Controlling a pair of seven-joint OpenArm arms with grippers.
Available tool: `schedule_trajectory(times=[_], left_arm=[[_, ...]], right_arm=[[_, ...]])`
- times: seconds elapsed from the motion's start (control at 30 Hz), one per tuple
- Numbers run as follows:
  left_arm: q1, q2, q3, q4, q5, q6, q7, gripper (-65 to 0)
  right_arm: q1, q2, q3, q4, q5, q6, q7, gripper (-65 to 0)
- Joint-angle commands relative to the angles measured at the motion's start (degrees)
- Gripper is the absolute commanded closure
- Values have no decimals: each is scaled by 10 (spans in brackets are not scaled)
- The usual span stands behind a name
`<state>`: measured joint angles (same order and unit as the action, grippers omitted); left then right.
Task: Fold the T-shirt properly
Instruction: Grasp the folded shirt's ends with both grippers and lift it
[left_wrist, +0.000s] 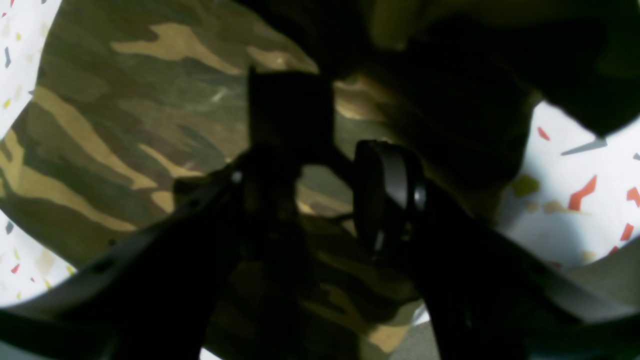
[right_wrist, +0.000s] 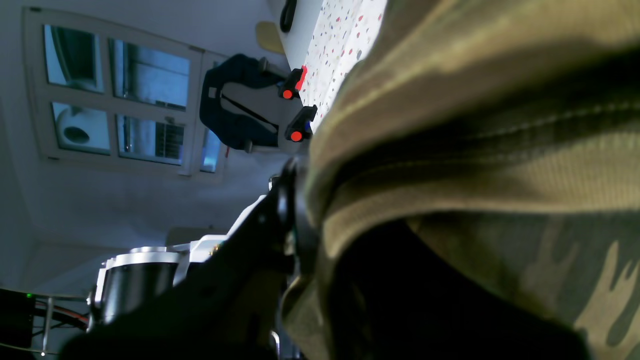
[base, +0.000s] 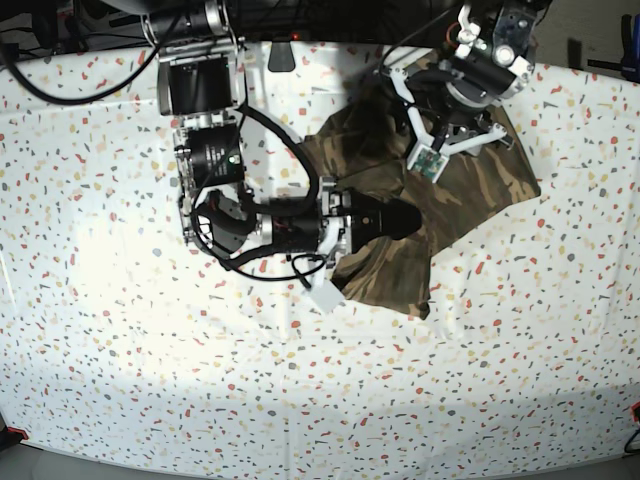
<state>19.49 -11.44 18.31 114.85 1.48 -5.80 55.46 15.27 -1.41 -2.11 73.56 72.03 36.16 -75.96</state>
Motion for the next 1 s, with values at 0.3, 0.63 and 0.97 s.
schedule_trajectory(times=[0.3, 0.63, 0.97], left_arm=[[-1, -2, -1, 149, 120, 2, 72, -279], [26, -38, -2, 32, 135, 2, 31, -279], [-7, -27, -2, -76, 73, 2, -35, -238]], right_arm=[[28, -3, -2, 11, 11, -1, 5, 0], [31, -3, -2, 11, 12, -2, 5, 0], [40, 9, -1, 11, 12, -2, 5, 0]])
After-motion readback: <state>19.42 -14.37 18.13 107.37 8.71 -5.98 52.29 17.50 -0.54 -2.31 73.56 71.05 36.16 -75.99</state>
